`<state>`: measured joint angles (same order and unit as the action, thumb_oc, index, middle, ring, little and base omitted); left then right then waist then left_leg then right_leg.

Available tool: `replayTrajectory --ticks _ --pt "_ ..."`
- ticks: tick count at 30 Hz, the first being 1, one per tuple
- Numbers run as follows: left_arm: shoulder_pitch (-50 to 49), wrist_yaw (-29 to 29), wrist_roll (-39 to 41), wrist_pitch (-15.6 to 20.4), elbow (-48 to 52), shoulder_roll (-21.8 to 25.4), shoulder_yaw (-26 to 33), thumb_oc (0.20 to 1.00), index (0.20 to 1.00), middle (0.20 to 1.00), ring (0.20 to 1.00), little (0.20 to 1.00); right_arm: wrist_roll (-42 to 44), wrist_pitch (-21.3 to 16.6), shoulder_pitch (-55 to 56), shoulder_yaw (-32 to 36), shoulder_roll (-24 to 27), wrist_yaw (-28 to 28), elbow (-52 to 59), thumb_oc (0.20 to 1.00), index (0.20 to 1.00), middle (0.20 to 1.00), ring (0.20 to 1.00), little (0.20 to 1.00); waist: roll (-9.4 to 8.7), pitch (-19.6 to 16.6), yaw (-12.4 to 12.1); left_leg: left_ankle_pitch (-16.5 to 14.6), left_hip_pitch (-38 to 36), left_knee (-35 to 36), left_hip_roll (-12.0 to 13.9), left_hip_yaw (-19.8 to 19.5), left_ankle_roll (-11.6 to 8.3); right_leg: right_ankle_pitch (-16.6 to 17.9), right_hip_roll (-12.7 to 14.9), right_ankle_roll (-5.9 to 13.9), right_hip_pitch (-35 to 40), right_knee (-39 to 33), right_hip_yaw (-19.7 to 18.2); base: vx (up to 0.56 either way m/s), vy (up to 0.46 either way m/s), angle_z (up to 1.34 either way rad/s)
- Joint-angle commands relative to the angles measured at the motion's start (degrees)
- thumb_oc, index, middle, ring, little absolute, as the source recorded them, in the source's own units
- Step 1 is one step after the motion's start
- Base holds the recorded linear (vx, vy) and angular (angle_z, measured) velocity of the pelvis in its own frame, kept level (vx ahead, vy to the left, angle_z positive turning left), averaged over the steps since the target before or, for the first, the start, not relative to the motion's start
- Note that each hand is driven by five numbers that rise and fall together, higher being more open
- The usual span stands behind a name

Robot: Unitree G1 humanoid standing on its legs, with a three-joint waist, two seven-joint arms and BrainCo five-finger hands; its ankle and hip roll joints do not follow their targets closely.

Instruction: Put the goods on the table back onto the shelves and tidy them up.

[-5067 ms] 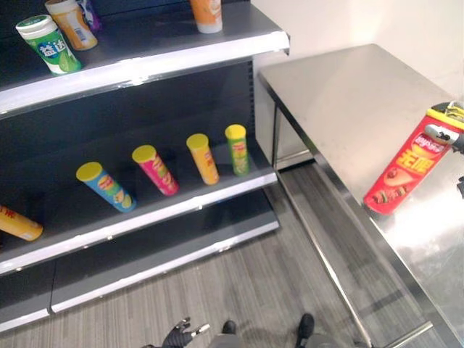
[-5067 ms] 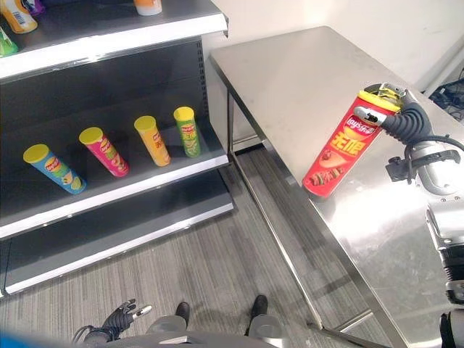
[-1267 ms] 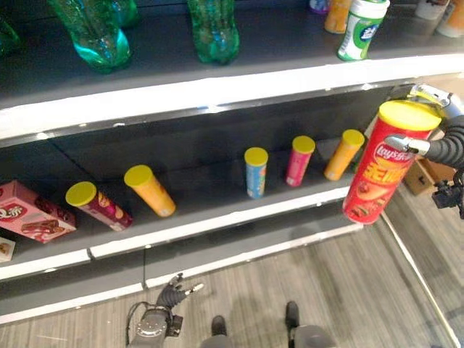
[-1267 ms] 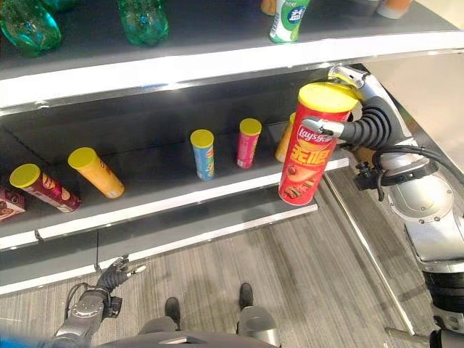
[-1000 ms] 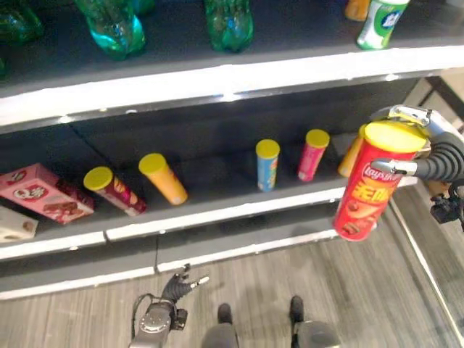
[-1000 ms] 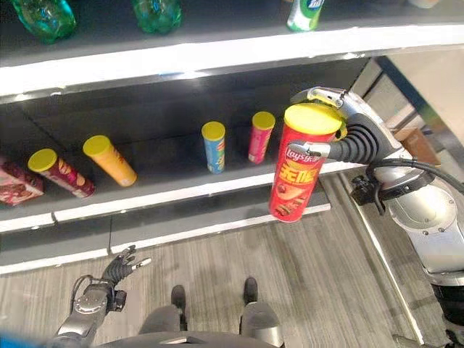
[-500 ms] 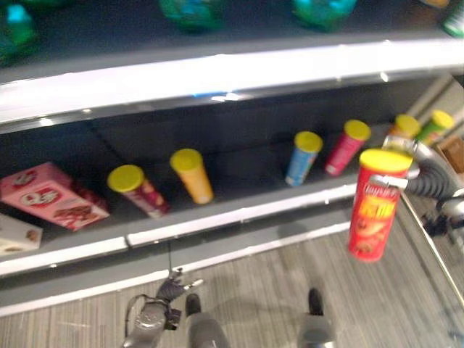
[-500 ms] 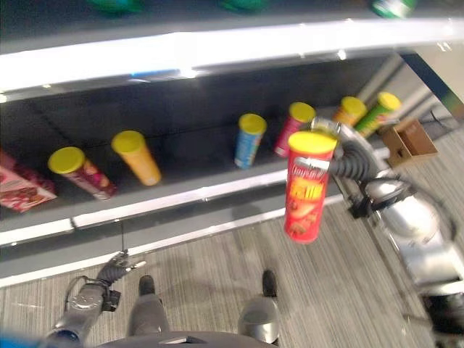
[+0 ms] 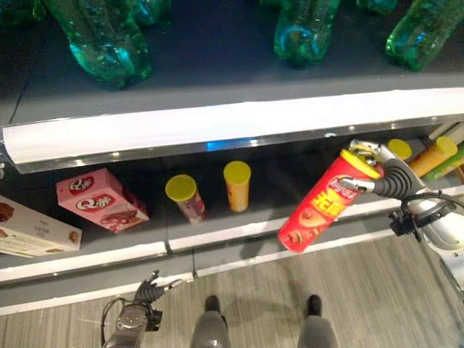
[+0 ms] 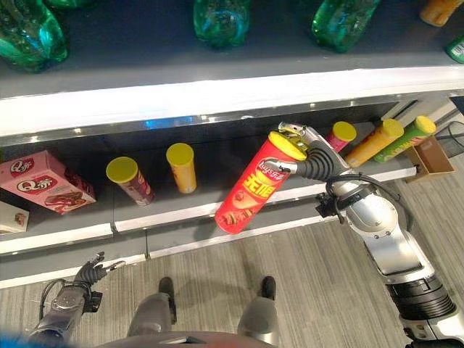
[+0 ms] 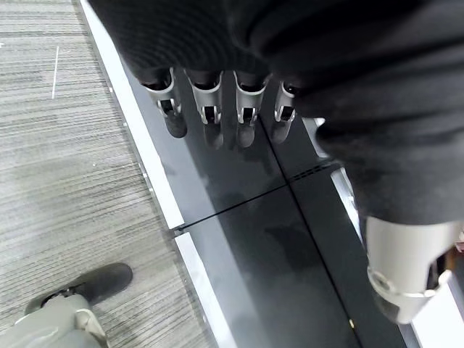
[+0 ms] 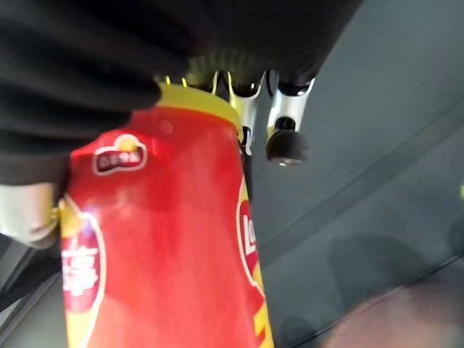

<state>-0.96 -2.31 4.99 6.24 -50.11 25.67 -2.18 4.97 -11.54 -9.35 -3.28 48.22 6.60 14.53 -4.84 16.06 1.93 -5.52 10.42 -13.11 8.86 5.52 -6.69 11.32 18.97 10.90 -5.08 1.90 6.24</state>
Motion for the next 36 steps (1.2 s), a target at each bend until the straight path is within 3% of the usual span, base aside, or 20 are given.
replayTrajectory --ticks 1,6,15,25,36 --pt "0.2 -1.2 -1.1 1.5 0.2 0.3 1.1 1.0 1.0 1.0 1.0 1.0 2.6 -2.9 -2.0 3.2 5.7 -0.7 4.6 0.2 0.2 0.2 0.2 0.2 0.53 0.4 1.1 0.8 -8.6 7.7 4.9 -1.5 -3.06 -12.2 -2.5 2.21 3.0 -0.7 -0.6 0.06 -0.106 -0.1" --pt "0.5 -0.1 -1.4 1.6 -0.7 -1.9 -0.6 1.0 1.0 1.0 1.0 1.0 3.7 -2.5 1.5 5.4 5.8 0.5 4.7 0.2 0.2 0.2 0.2 0.2 1.17 -0.9 2.4 2.0 -10.2 9.1 6.6 -1.4 -4.23 -13.2 -3.7 1.79 5.8 -1.9 0.2 0.09 -0.074 0.35" --pt "1.1 0.3 -2.9 1.8 -1.4 -2.5 -1.7 1.0 1.0 1.0 1.0 1.0 0.9 -2.8 -0.1 0.5 6.9 1.6 4.1 0.2 0.2 0.2 0.2 0.2 1.18 -2.0 2.6 1.7 -11.5 9.8 6.7 -0.3 -4.34 -12.7 -3.3 2.15 7.8 -4.0 0.3 0.03 0.002 -0.08" --pt "1.3 -0.7 -3.3 1.4 -5.2 -2.1 -1.1 1.0 1.0 1.0 1.0 1.0 -1.1 -2.3 -7.6 -9.3 7.1 2.8 2.2 0.2 0.2 0.2 0.2 0.2 -0.15 -2.7 0.8 0.8 -11.1 9.8 5.6 0.0 -3.59 -11.6 -1.5 3.19 8.1 -4.1 1.0 0.0 0.012 0.02" --pt "0.3 -2.4 -2.6 0.9 -6.7 -3.1 -0.6 1.0 1.0 1.0 1.0 1.0 -8.4 -1.0 -13.7 -16.6 2.0 0.5 -3.9 0.2 0.2 0.2 0.2 0.2 -0.18 -2.9 -1.8 0.4 -10.6 10.0 4.3 -1.1 -3.0 -11.3 -0.2 3.51 9.3 -4.0 2.9 0.01 0.005 0.07"
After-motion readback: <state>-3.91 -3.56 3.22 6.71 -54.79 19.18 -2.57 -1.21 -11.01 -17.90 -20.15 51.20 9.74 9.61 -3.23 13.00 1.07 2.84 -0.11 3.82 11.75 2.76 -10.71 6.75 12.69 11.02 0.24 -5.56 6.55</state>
